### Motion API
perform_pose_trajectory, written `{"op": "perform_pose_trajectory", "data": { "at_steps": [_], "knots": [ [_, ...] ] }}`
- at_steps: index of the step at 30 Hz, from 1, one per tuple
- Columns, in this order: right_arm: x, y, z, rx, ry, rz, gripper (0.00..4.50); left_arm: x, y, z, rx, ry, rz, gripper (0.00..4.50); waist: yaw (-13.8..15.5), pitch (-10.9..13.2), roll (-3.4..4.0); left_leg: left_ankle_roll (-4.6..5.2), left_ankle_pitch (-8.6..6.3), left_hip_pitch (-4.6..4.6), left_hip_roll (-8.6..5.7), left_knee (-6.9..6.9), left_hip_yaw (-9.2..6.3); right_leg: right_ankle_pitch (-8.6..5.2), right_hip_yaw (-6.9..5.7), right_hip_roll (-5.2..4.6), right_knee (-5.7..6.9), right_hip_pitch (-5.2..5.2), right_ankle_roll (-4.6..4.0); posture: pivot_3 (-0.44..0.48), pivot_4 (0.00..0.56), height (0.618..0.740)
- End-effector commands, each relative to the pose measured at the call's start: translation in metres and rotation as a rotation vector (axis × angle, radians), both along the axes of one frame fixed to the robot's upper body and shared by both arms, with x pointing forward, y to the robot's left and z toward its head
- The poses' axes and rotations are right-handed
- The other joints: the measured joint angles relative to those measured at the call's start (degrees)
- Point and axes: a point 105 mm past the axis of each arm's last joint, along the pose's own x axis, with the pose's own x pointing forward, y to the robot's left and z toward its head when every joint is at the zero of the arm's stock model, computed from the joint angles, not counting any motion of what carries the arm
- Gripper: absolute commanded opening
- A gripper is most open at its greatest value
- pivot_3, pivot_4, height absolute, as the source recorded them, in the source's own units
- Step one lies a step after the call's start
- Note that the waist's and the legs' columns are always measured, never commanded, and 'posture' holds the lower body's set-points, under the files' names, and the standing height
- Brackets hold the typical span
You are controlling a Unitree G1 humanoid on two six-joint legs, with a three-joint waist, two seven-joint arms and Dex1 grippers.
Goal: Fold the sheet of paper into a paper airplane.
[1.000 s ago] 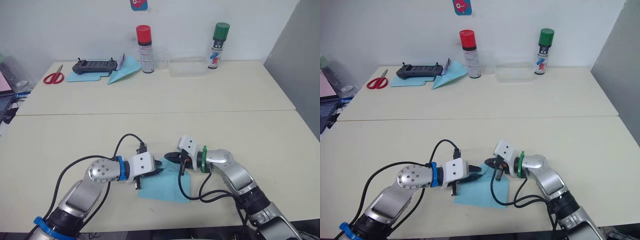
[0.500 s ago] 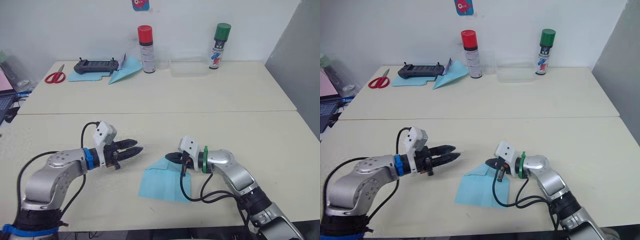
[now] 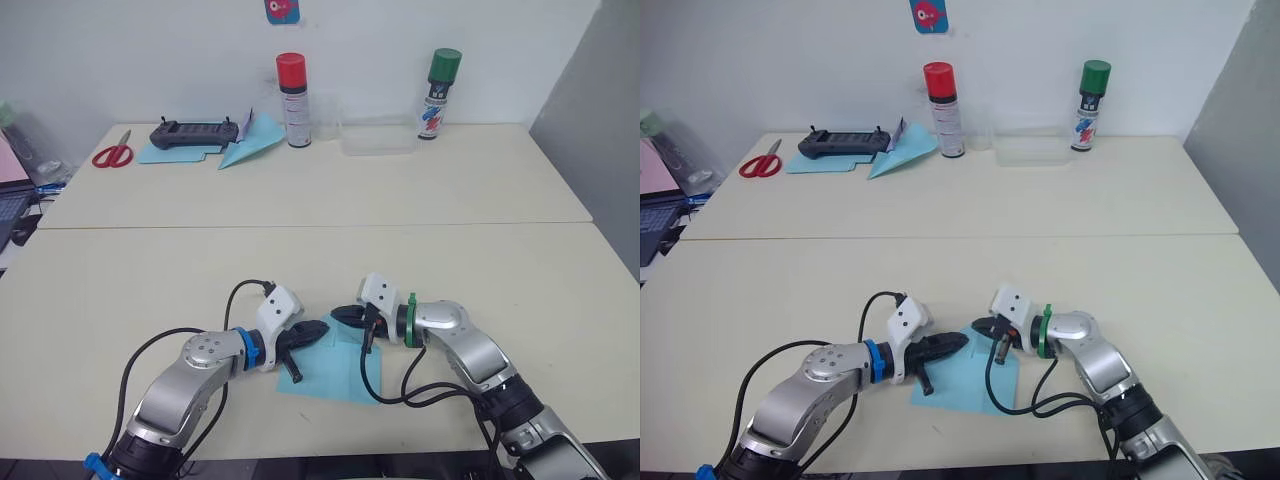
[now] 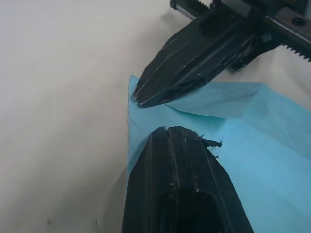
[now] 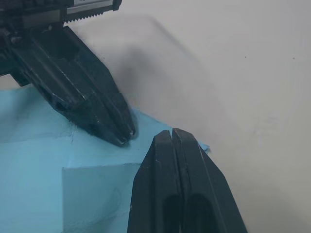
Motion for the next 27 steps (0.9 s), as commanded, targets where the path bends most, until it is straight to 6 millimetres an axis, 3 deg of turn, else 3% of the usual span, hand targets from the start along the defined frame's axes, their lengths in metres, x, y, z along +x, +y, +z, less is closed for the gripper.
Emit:
{"op": "perform_pose_trajectory", "data": {
  "at_steps": [1,5,10,14,20,22,27],
  "knots": [
    [-0.006,-0.006,-0.020,-0.055,0.056,-0.007,0.00,-0.005,0.018,-0.015,0.013,0.095,0.101,0.04,-0.08,-0.05,0.00,0.00,0.00,0.08,0.00,0.00,0.00,-0.01,0.00,0.00,0.00,0.06,-0.01,0.000,0.150,0.740],
    [-0.006,-0.007,-0.020,-0.057,0.054,-0.008,0.00,-0.014,0.037,-0.019,0.011,0.154,0.180,0.04,-0.44,-0.08,0.03,0.00,-0.01,0.17,0.04,-0.04,0.01,-0.06,-0.01,0.01,0.01,0.11,-0.08,0.000,0.150,0.740],
    [-0.005,-0.007,-0.020,-0.057,0.053,-0.009,0.00,-0.023,0.047,-0.018,-0.001,0.178,0.222,0.04,-0.49,-0.17,0.06,0.00,0.00,0.20,0.03,-0.04,0.00,-0.08,-0.01,0.01,0.02,0.16,-0.11,0.000,0.150,0.740],
    [-0.005,-0.005,-0.019,-0.051,0.053,-0.004,0.00,-0.016,0.038,0.027,-0.177,0.068,0.240,0.04,-0.41,-0.16,0.08,0.00,-0.02,0.28,0.07,-0.09,0.03,-0.13,-0.01,0.01,0.02,0.20,-0.18,0.000,0.150,0.740],
    [-0.002,-0.005,-0.016,-0.047,0.038,0.002,0.00,-0.001,0.020,0.047,-0.221,-0.005,0.198,0.04,0.05,-0.20,-0.01,-0.02,0.00,0.34,0.03,-0.04,-0.01,-0.15,-0.04,0.01,0.01,0.33,-0.22,0.000,0.150,0.740],
    [0.000,-0.004,-0.013,-0.041,0.032,0.002,0.00,-0.001,0.014,0.043,-0.213,0.009,0.178,0.04,-0.09,-0.19,-0.01,-0.02,0.00,0.34,0.03,-0.05,-0.01,-0.13,-0.04,0.01,-0.01,0.33,-0.18,0.000,0.150,0.740],
    [0.003,-0.001,-0.007,-0.023,0.020,0.000,0.00,-0.009,0.010,0.006,-0.056,0.080,0.114,0.04,-0.35,-0.18,0.01,-0.03,-0.01,0.32,0.03,-0.14,-0.01,-0.14,-0.04,0.02,-0.01,0.27,-0.17,0.000,0.150,0.740]
  ]
}}
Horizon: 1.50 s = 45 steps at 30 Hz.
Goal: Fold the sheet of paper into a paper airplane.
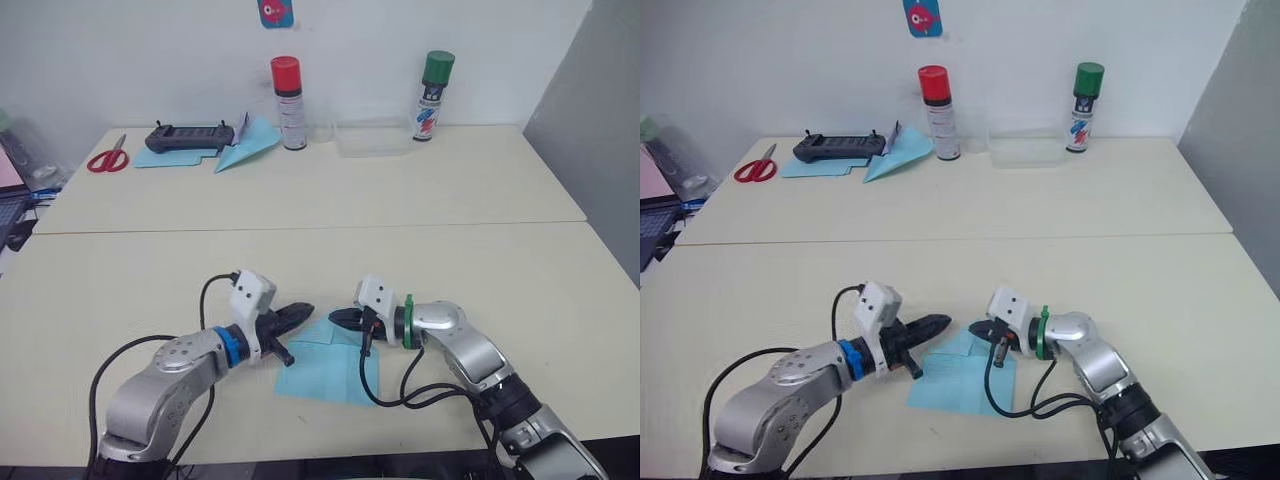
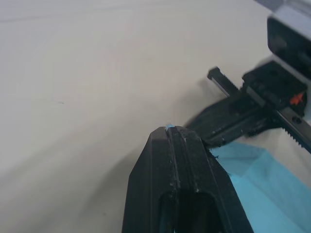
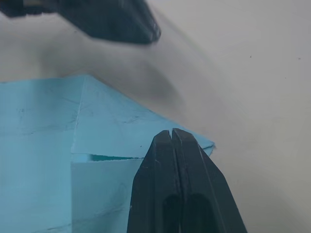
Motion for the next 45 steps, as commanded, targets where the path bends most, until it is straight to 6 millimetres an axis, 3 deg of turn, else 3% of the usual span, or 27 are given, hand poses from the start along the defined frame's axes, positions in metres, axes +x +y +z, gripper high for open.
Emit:
{"op": "perform_pose_trajectory", "data": {
  "at_steps": [1,8,13,18,23,27,30,33,35,37,40,45],
  "knots": [
    [0.003,-0.002,-0.004,-0.015,0.019,-0.028,0.00,-0.005,-0.001,-0.017,0.067,0.028,-0.034,0.04,0.00,0.01,0.02,0.00,0.00,0.00,0.00,-0.01,0.00,0.00,0.00,0.00,0.00,-0.02,-0.01,0.000,0.150,0.740],
    [-0.006,0.017,0.017,0.077,0.002,0.024,0.00,-0.003,-0.003,-0.032,0.121,0.025,-0.057,0.04,0.19,0.02,0.03,0.00,0.00,0.01,-0.01,0.00,0.01,-0.02,0.01,-0.01,-0.01,0.03,-0.03,0.000,0.150,0.740],
    [0.001,0.018,0.003,0.019,0.013,-0.017,0.00,-0.004,-0.004,-0.033,0.118,0.030,-0.059,0.04,0.47,0.03,0.05,0.00,0.00,-0.05,-0.01,0.00,-0.01,-0.01,-0.01,-0.02,-0.04,0.00,-0.01,0.000,0.150,0.740],
    [0.008,0.002,-0.009,-0.026,0.011,-0.077,0.00,-0.001,-0.002,-0.033,0.124,0.036,-0.046,0.04,0.52,0.02,0.05,0.00,0.00,-0.03,-0.03,0.00,-0.01,-0.01,-0.01,-0.04,-0.07,0.03,-0.01,0.000,0.150,0.740],
    [0.014,-0.034,-0.025,-0.085,0.015,-0.176,0.00,-0.003,-0.002,-0.035,0.129,0.044,-0.047,0.04,0.72,-0.02,0.07,0.00,0.00,-0.02,-0.04,0.00,0.00,-0.01,0.00,-0.06,-0.11,0.06,0.00,0.000,0.150,0.740],
    [0.018,-0.048,-0.027,-0.092,0.013,-0.223,0.00,-0.001,-0.004,-0.036,0.132,0.041,-0.049,0.04,0.76,-0.11,0.11,0.00,0.00,0.06,-0.04,0.00,0.01,-0.03,0.00,-0.06,-0.11,0.11,-0.04,0.000,0.150,0.740],
    [0.024,-0.054,-0.020,-0.069,0.003,-0.259,0.00,0.000,-0.008,-0.036,0.130,0.038,-0.058,0.04,1.04,-0.13,0.15,0.00,0.00,0.14,-0.05,0.00,0.01,-0.07,0.02,-0.06,-0.12,0.17,-0.09,0.000,0.150,0.740],
    [0.025,-0.054,0.006,0.038,0.030,-0.283,0.00,0.000,-0.013,-0.036,0.117,0.040,-0.069,0.04,1.53,-0.11,0.17,0.00,0.01,0.26,-0.08,0.03,0.00,-0.19,0.07,-0.07,-0.16,0.16,-0.30,0.000,0.150,0.740],
    [0.019,-0.061,0.022,0.138,0.180,-0.313,0.00,0.000,-0.015,-0.036,0.108,0.043,-0.076,0.04,1.68,-0.09,0.18,0.00,0.01,0.23,-0.15,0.06,0.00,-0.19,0.11,-0.11,-0.20,0.16,-0.30,0.000,0.150,0.740],
    [0.009,-0.073,0.024,0.161,0.313,-0.328,0.00,-0.002,-0.016,-0.036,0.104,0.047,-0.081,0.04,1.71,-0.09,0.18,-0.01,0.01,0.02,-0.19,0.07,0.01,-0.17,0.14,-0.15,-0.21,0.23,-0.24,0.000,0.150,0.740],
    [-0.004,-0.085,0.026,0.187,0.481,-0.342,0.60,-0.003,-0.016,-0.037,0.105,0.049,-0.082,0.00,1.69,-0.09,0.20,-0.01,0.01,-0.21,-0.18,0.08,-0.09,0.00,0.05,-0.14,-0.21,0.07,0.06,0.000,0.150,0.740],
    [-0.026,-0.099,0.028,0.195,0.741,-0.353,2.32,-0.004,-0.014,-0.039,0.120,0.044,-0.080,0.00,1.61,-0.06,0.30,0.00,0.01,-0.35,-0.17,0.07,-0.10,-0.04,0.02,-0.11,-0.22,-0.06,0.03,0.000,0.150,0.740]
  ]
}}
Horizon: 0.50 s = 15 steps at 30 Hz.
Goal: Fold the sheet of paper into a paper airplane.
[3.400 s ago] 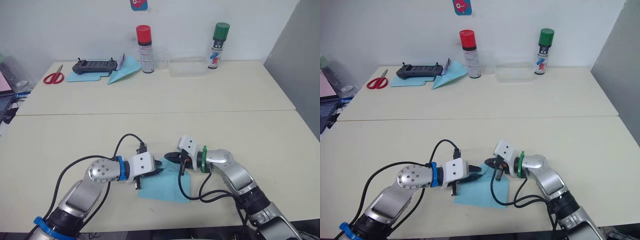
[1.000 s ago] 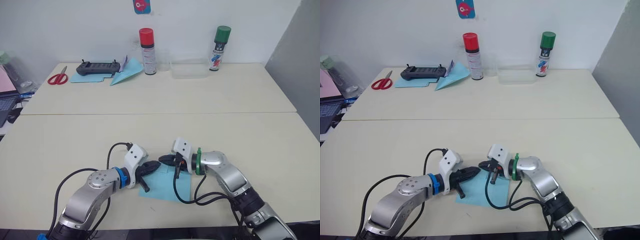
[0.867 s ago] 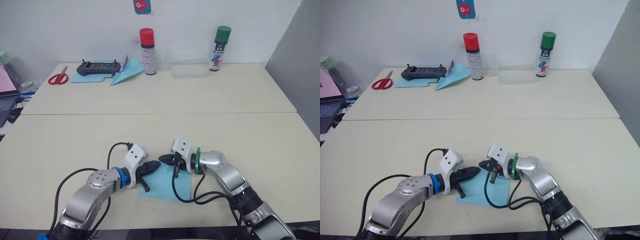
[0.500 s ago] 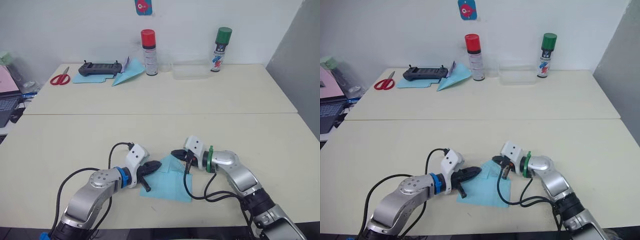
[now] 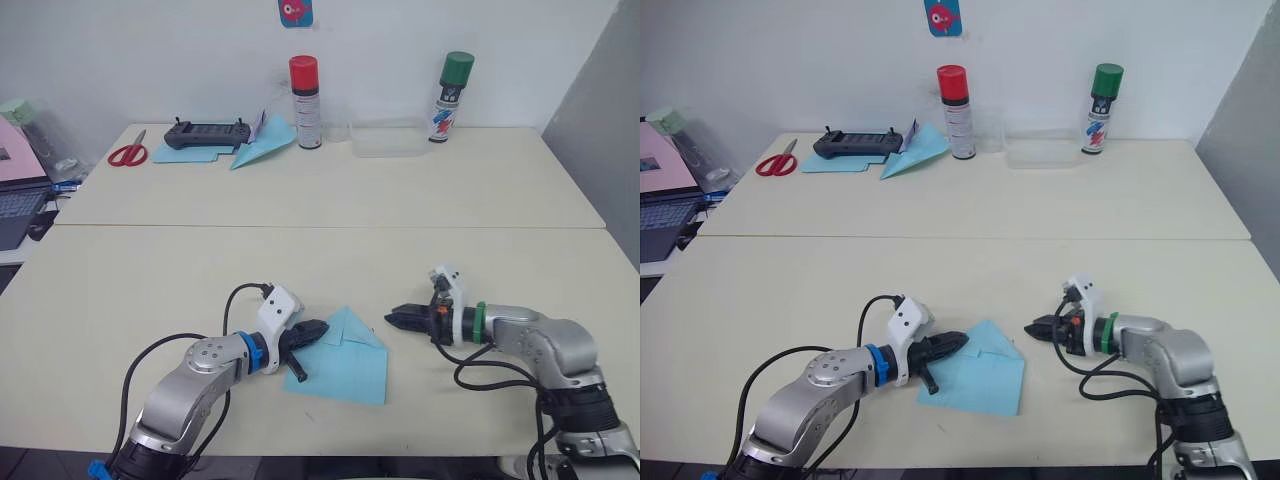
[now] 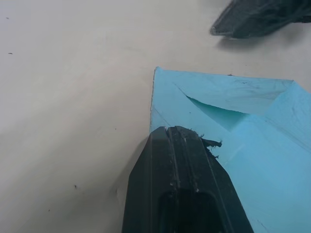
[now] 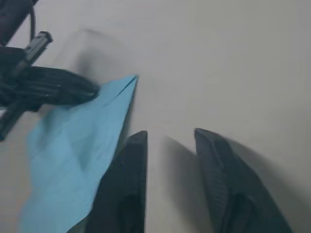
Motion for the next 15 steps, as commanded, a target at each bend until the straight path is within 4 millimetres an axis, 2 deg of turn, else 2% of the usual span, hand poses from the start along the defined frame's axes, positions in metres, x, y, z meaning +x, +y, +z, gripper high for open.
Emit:
{"op": "perform_pose_trajectory", "data": {
  "at_steps": [1,2,5,9,15],
  "knots": [
    [-0.013,-0.002,0.010,0.102,0.173,-0.018,2.69,-0.007,0.003,-0.021,0.048,0.071,0.012,0.00,-0.05,-0.01,-0.02,0.00,0.00,-0.02,0.00,0.00,0.00,0.00,0.00,0.00,-0.02,0.00,-0.01,0.000,0.150,0.740],
    [-0.017,-0.001,0.011,0.140,0.241,-0.020,2.99,-0.008,0.003,-0.022,0.049,0.071,0.011,0.00,-0.06,-0.01,-0.02,0.00,0.00,-0.02,0.00,0.00,0.01,-0.01,0.01,0.00,-0.02,0.00,-0.02,0.000,0.150,0.740],
    [-0.028,0.004,0.009,0.205,0.363,0.002,2.99,-0.009,0.002,-0.022,0.050,0.068,0.010,0.00,-0.07,-0.01,-0.01,0.00,0.00,-0.08,0.00,0.00,0.01,0.00,0.01,0.01,-0.02,-0.07,-0.01,0.000,0.150,0.740],
    [-0.036,0.010,-0.002,0.184,0.422,0.007,2.99,-0.011,0.001,-0.023,0.059,0.061,-0.006,0.00,-0.08,-0.02,-0.01,0.00,0.00,-0.21,0.00,0.00,0.05,0.02,0.03,0.01,-0.03,-0.20,0.03,0.000,0.150,0.740],
    [-0.029,0.023,-0.003,0.247,0.442,-0.036,2.99,-0.012,0.001,-0.023,0.060,0.057,0.000,0.00,-0.26,-0.06,-0.03,0.01,0.00,-0.19,0.03,0.00,0.05,0.00,0.03,0.05,-0.01,-0.21,0.01,0.000,0.150,0.740]
  ]
}}
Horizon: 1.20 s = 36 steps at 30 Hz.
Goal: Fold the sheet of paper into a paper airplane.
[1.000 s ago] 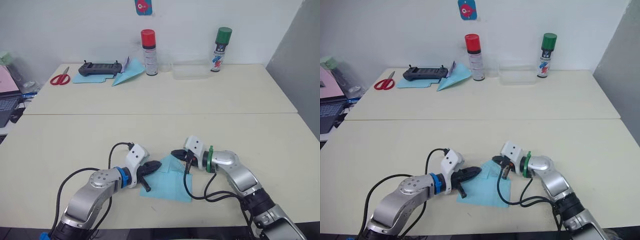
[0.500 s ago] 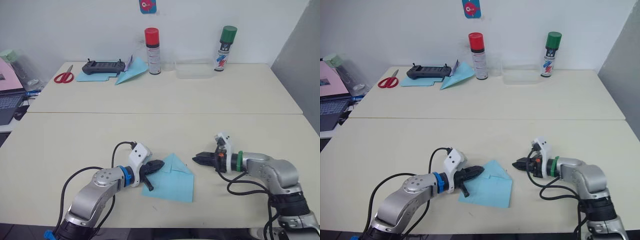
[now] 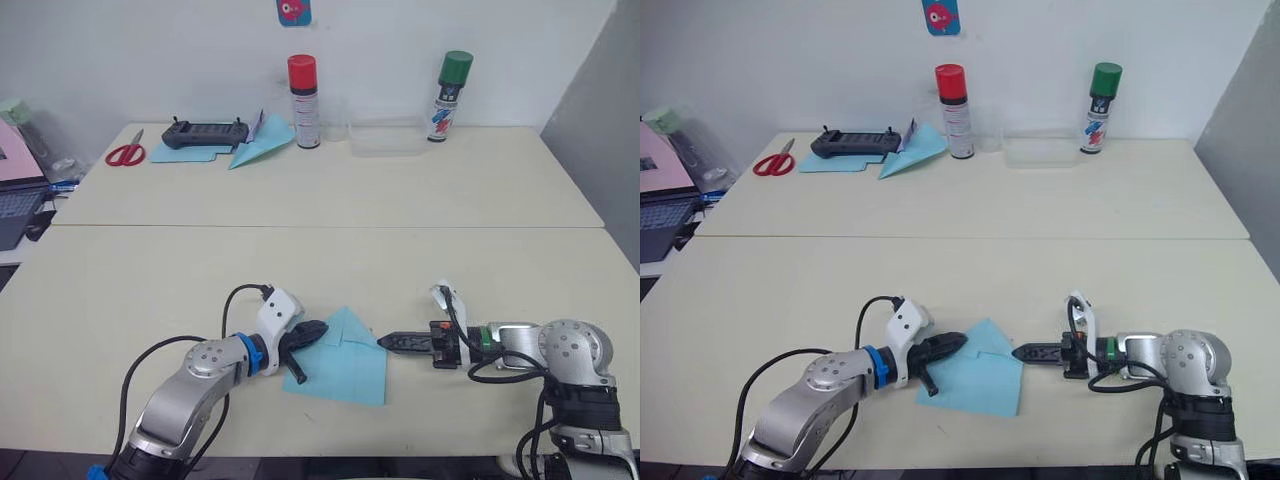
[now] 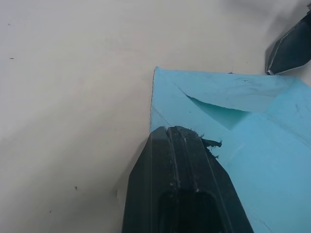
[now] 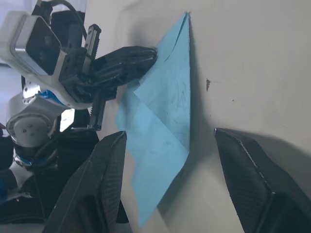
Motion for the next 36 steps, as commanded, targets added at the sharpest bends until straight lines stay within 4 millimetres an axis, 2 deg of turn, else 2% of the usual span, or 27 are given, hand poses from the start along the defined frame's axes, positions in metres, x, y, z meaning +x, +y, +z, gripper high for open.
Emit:
{"op": "perform_pose_trajectory", "data": {
  "at_steps": [1,6,7,10,13,16,23,27,30,36],
  "knots": [
    [0.001,0.010,0.000,0.023,0.019,-0.001,2.99,-0.009,0.001,-0.022,0.041,0.086,0.004,0.00,-0.04,-0.01,0.01,0.00,0.00,0.00,0.00,0.00,0.00,0.00,0.00,0.00,0.00,0.00,-0.01,0.000,0.150,0.740],
    [0.001,0.018,0.003,0.045,0.026,0.001,2.99,-0.009,0.000,-0.021,0.039,0.081,0.008,0.00,-0.04,-0.01,0.01,0.00,0.00,-0.01,0.01,0.00,0.00,0.00,0.00,0.01,-0.01,-0.01,0.00,0.000,0.150,0.740],
    [0.001,0.018,0.003,0.041,0.028,0.001,2.83,-0.009,0.000,-0.022,0.039,0.081,0.009,0.00,-0.04,-0.01,0.02,0.00,0.00,-0.02,0.01,0.00,0.00,0.00,0.00,0.01,-0.01,-0.02,0.00,0.000,0.150,0.740],
    [-0.001,0.019,0.003,0.043,0.034,0.006,2.07,-0.009,0.000,-0.022,0.041,0.080,0.012,0.00,-0.03,0.00,0.02,0.00,0.00,-0.05,0.01,0.00,0.00,0.00,0.01,0.01,-0.01,-0.04,0.00,0.000,0.150,0.740],
    [0.000,0.022,0.004,0.051,0.034,0.003,0.88,-0.008,0.001,-0.021,0.042,0.076,0.014,0.00,-0.04,-0.01,0.01,0.00,0.00,-0.05,0.01,0.00,0.01,0.00,0.01,0.01,-0.01,-0.05,-0.01,0.000,0.150,0.740],
    [0.002,0.021,0.004,0.041,0.034,-0.009,0.03,-0.007,0.000,-0.020,0.039,0.070,0.007,0.00,-0.09,-0.05,-0.03,0.00,0.00,-0.02,0.01,0.00,0.01,-0.03,0.02,0.01,-0.01,-0.03,-0.05,0.000,0.150,0.740],
    [0.008,0.014,0.006,0.010,0.024,-0.035,0.03,0.000,-0.011,-0.002,-0.061,0.047,-0.008,0.00,-0.01,-0.05,-0.05,0.01,0.00,-0.06,0.00,0.00,0.02,-0.13,0.04,0.01,-0.03,-0.04,-0.23,0.000,0.150,0.740],
    [0.012,0.016,0.011,0.012,0.005,-0.026,0.03,-0.004,-0.027,0.009,-0.118,0.068,-0.103,0.00,-0.10,-0.03,-0.06,0.01,0.01,-0.14,0.00,0.01,0.02,-0.01,0.04,0.02,-0.02,-0.14,-0.02,0.000,0.150,0.740],
    [0.012,0.020,0.014,0.013,-0.017,-0.011,0.03,-0.008,-0.029,0.006,-0.079,0.098,-0.155,0.00,-0.19,-0.02,-0.06,0.02,0.01,-0.43,0.00,0.01,0.02,0.04,0.04,0.05,0.03,-0.41,0.07,0.000,0.150,0.740],
    [0.015,0.035,0.026,0.048,-0.060,0.032,0.03,-0.002,-0.020,-0.004,-0.028,0.106,-0.134,0.00,-0.49,0.02,0.01,0.02,0.01,-0.58,0.03,-0.02,0.00,0.04,0.02,0.09,0.05,-0.55,0.07,0.000,0.150,0.740]
  ]
}}
